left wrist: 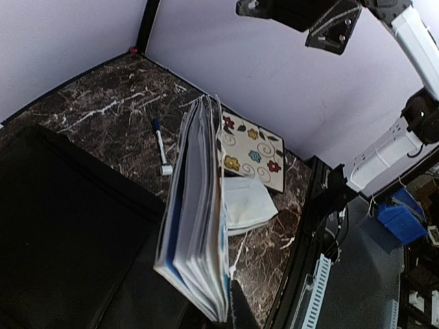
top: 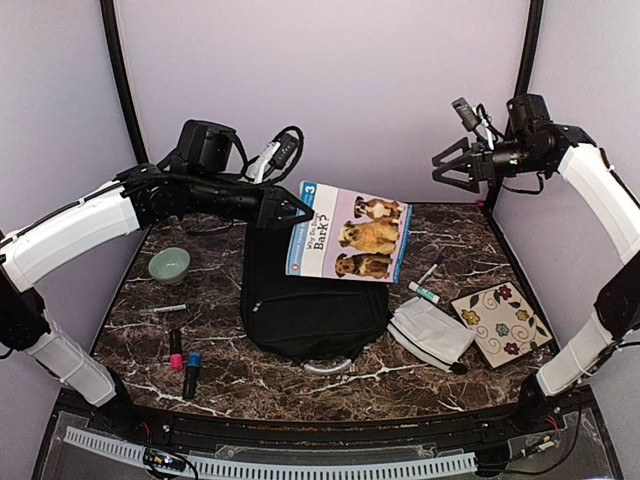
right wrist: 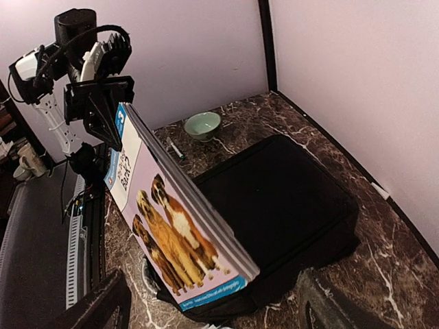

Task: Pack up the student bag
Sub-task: Pass from the left arm to the right

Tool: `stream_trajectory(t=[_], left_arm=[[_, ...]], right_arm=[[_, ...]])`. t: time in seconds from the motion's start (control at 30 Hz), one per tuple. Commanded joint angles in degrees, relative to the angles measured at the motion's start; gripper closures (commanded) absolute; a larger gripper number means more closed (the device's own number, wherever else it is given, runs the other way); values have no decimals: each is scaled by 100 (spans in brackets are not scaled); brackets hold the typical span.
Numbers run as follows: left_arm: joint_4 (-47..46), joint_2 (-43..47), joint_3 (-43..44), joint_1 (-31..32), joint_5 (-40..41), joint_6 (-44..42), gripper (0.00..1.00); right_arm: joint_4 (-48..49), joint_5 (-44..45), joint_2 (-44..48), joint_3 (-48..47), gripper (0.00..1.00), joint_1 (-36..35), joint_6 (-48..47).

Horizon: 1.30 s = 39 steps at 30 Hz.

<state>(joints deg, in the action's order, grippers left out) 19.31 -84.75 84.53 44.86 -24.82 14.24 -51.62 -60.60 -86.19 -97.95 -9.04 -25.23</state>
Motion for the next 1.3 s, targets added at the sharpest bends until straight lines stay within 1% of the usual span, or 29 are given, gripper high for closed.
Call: stream_trajectory(t=[0.0,0.03,0.1,0.17,0.23,0.3,0.43,0.57,0.63,0.8,0.9,1.03,1.23,1.27], left_arm=[[1737,-92,413,-13,-603,-1065,100],[1888,-168,485,-13,-701,-1137,100],[2271,-384,675,30,-624,-1313,100],[2653,-620,913,111,-608,-1534,100],[2799,-749,1009,245,-652,-1714,100],[2764,-764,1005,396,-709,-1831,100],[2547,-719,1031,657,-723,-1787,100],[2375,-594,1021,823,-682,-1674,100],[2337,-543,1029,868,-617,-1597,100],[2315,-394,1064,945,-446,-1476,100],[2341,-316,1070,946,-329,-1489,100],[2577,-378,1267,946,-233,-1599,100],[2762,-511,1461,946,-137,-1729,100],[2769,-516,1463,946,-137,-1740,100]], right_arm=[[-984,317,-442,-525,18,-520,-1192],[-1188,388,-636,-594,18,-661,-1417],[-1518,469,-808,-624,20,-944,-1794],[-1766,516,-898,-483,21,-1214,-2065],[-1838,585,-904,-167,23,-1494,-2196],[-1620,665,-871,91,24,-1766,-2076],[-1258,678,-849,332,25,-2227,-1778],[-1402,685,-915,506,25,-2645,-1914],[-1439,649,-910,652,26,-2811,-1947],[-1427,686,-891,931,34,-3042,-1940],[-1401,666,-836,1032,38,-3075,-1945],[-1272,666,-803,1109,46,-3078,-1875],[-1201,799,-885,1063,69,-3092,-1760],[-1195,810,-890,1052,71,-3094,-1751]])
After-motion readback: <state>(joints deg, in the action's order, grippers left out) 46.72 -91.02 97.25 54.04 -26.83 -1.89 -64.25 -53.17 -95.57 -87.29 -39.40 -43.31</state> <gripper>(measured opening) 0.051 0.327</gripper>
